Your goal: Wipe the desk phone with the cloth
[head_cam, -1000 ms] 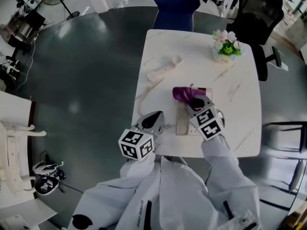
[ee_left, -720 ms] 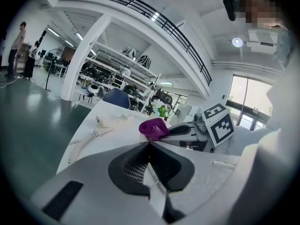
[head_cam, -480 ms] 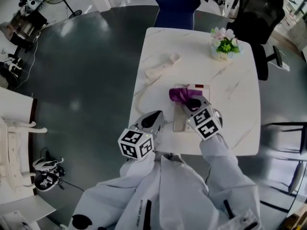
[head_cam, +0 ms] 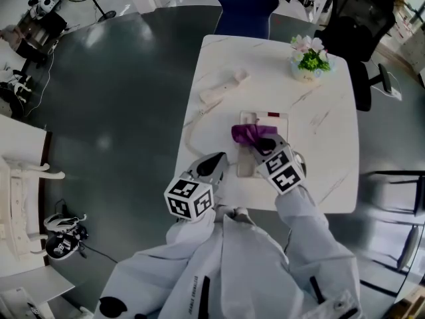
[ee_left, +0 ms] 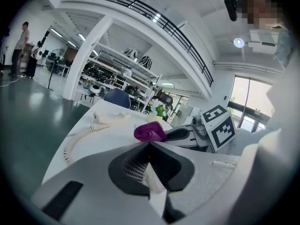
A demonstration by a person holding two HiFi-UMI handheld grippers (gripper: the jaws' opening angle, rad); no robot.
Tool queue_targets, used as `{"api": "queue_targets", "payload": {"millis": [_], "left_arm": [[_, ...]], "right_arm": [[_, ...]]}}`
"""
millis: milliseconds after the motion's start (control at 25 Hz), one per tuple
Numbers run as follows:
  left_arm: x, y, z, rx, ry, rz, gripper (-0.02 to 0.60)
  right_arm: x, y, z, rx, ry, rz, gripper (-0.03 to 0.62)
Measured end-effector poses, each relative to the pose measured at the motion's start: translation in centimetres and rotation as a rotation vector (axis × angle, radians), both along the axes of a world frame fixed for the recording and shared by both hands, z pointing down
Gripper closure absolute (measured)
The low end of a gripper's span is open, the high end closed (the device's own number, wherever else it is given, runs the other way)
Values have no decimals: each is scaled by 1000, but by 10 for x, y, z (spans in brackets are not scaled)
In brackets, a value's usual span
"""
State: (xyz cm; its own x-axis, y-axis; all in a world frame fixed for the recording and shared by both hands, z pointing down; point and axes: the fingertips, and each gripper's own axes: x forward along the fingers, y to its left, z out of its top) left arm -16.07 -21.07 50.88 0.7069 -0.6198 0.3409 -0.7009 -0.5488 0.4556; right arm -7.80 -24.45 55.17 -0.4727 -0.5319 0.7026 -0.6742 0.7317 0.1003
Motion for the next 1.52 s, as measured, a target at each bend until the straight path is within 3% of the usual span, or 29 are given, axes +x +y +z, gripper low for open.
{"api": "queue_targets", "payload": {"millis": [1520], "left_arm": [[0,54,-13,20,0,-67,583]], "right_arm": [[-7,76,20,-109,-13,-117,557]]}}
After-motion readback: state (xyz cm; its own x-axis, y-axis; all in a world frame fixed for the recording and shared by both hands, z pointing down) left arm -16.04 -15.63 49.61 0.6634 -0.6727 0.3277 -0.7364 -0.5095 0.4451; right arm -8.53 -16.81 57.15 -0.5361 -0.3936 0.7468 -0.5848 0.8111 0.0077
